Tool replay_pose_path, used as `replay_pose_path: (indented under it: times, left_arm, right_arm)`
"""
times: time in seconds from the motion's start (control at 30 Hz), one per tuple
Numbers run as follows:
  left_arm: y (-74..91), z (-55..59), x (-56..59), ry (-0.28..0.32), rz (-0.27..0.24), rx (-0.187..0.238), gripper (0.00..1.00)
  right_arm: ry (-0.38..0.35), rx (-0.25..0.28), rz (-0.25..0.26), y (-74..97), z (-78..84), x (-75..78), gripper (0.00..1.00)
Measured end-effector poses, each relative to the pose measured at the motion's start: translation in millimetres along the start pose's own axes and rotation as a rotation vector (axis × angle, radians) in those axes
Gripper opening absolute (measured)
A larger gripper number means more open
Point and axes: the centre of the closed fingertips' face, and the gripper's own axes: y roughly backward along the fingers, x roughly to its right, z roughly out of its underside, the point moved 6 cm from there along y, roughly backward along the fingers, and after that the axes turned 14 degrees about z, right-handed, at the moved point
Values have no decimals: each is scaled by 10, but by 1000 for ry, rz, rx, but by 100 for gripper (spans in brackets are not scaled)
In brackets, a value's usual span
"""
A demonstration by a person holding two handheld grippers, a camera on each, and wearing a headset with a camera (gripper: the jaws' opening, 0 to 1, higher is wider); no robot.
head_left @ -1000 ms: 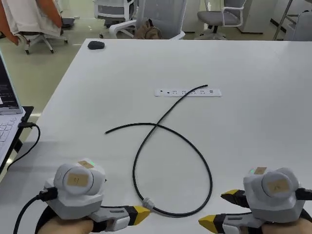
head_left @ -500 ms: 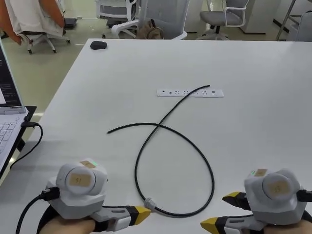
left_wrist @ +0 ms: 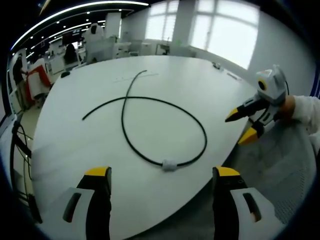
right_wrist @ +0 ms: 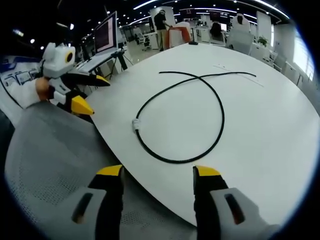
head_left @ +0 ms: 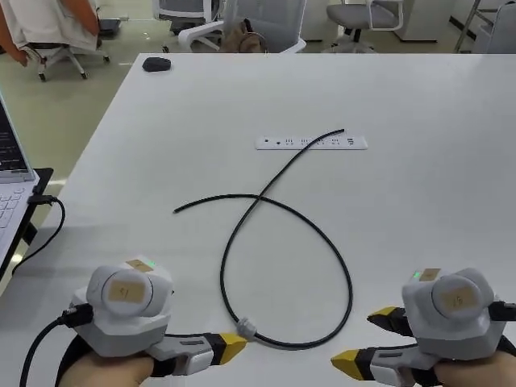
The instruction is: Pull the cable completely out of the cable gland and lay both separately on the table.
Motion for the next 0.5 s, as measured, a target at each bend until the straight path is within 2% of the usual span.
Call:
replay_pose_path:
  times: [0.3,0.4,0.5]
  left_arm:
    - [20,-23,-14,2,-7,18,83]
    - [22,-27,-11,4,-6,20,83]
    - [18,-31,-7,-3,-4,18,83]
  right_arm:
    - [17,-24,4,-9,24,-15,56]
    - [45,-55,19,-30,62,0,55]
    - [58,-52,17,-34,32,-17,55]
